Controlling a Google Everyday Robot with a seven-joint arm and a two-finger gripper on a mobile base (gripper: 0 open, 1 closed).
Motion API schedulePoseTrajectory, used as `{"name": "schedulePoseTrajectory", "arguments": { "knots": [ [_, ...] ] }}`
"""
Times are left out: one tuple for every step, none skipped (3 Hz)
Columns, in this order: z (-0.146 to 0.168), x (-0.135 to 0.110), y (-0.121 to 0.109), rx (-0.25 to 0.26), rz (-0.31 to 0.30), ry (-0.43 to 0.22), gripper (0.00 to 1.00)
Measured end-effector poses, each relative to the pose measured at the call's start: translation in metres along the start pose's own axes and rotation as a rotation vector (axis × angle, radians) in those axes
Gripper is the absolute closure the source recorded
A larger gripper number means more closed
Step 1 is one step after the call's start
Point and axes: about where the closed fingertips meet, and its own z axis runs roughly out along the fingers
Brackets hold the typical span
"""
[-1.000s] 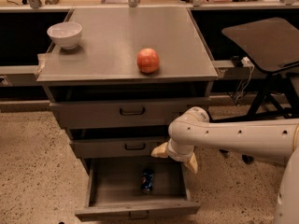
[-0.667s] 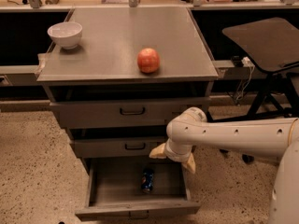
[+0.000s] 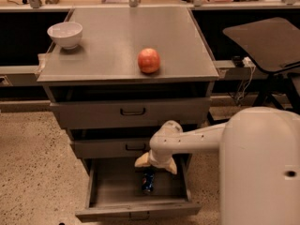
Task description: Pick pepsi can from bottom drawer and place on counter
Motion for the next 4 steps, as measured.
{"name": "schedulePoseTrajectory", "arguments": {
  "knots": [
    [0.042,0.002,-0.007,-0.005,-0.032,-0.016,0.00],
    [0.082,0.002,-0.007,0.033,-0.033,-0.068,0.00],
    [0.124,-0.011,-0.018,0.054,-0.076,-0.111,0.00],
    [0.159,-0.021,-0.027,0.041,-0.090,-0.123,0.00]
  ]
}}
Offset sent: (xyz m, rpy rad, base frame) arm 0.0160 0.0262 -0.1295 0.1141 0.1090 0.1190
